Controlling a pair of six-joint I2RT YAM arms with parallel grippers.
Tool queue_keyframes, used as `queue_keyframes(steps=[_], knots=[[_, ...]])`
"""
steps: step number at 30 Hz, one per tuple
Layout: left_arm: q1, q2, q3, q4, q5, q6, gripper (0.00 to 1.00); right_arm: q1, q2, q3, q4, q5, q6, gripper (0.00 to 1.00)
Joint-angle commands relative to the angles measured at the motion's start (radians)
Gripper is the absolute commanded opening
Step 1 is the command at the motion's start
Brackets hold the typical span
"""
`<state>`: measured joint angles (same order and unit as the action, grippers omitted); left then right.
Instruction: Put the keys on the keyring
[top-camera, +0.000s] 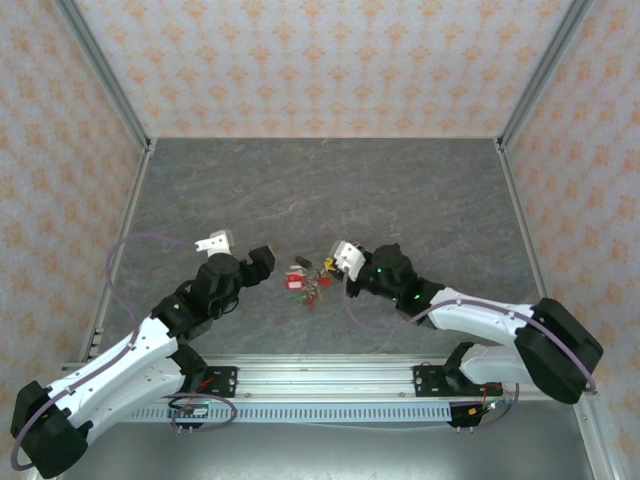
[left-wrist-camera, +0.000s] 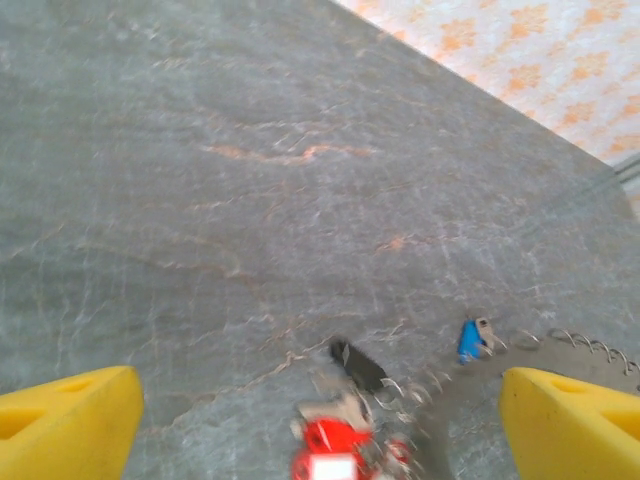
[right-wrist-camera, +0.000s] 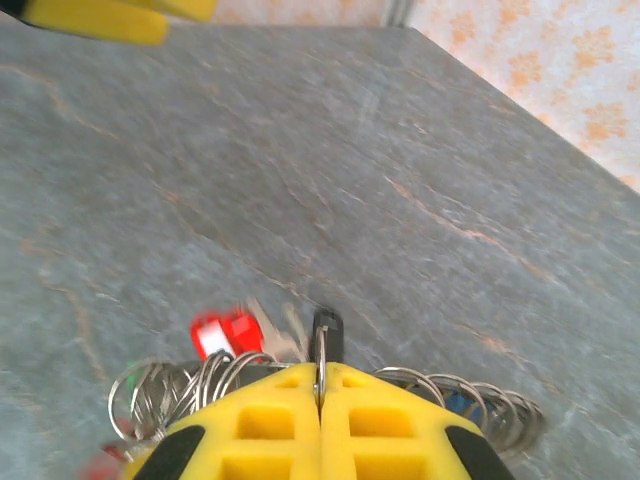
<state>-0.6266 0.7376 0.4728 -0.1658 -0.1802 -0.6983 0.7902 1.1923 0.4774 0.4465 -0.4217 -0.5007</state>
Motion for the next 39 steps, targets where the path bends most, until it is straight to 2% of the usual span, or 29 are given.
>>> queue_keyframes(steps=[1,4,6,10,12,15,19,21,25,26,28,30,33,39], knots=[[0.001,0.005,0.057,0.11,0.075,0.192,0.91,-0.064,-0.06,0.054,-0.122,-0.313,0.031,0.0],[0.001,0.026,0.077,0.152,0.166,0.308,0.87,-0.106,-0.061,0.107,-0.251,-0.413,-0.031,0.0],[0.0,0.04,0.084,0.161,0.208,0.363,0.79,-0.12,-0.056,0.142,-0.328,-0.46,-0.069,0.0],[0.001,0.044,0.074,0.192,0.256,0.421,0.53,-0.134,-0.039,0.219,-0.478,-0.52,-0.147,0.0],[0.001,0.038,0.054,0.233,0.27,0.426,0.46,-0.134,-0.029,0.245,-0.532,-0.522,-0.182,0.0],[0.001,0.03,0.017,0.305,0.331,0.462,0.46,-0.134,-0.016,0.277,-0.587,-0.522,-0.219,0.0],[0.0,0.041,0.017,0.31,0.571,0.647,0.47,-0.134,-0.014,0.302,-0.62,-0.511,-0.245,0.0],[0.001,0.046,0.027,0.282,0.634,0.701,0.47,-0.134,0.01,0.312,-0.637,-0.495,-0.265,0.0],[0.0,0.049,0.033,0.256,0.625,0.727,0.47,-0.134,0.091,0.356,-0.656,-0.32,-0.198,0.0],[0.0,0.052,0.029,0.263,0.626,0.727,0.48,-0.134,0.121,0.386,-0.7,-0.313,-0.196,0.0],[-0.001,0.061,0.025,0.282,0.635,0.72,0.48,-0.131,0.151,0.423,-0.795,-0.405,-0.285,0.0],[-0.002,0.076,0.023,0.294,0.655,0.717,0.48,-0.127,0.139,0.395,-0.74,-0.449,-0.287,0.0],[-0.005,0.109,0.033,0.276,0.672,0.733,0.45,-0.126,0.099,0.327,-0.592,-0.455,-0.247,0.0],[-0.021,0.147,0.072,0.237,0.757,0.837,0.41,-0.125,0.078,0.339,-0.629,-0.468,-0.278,0.0]])
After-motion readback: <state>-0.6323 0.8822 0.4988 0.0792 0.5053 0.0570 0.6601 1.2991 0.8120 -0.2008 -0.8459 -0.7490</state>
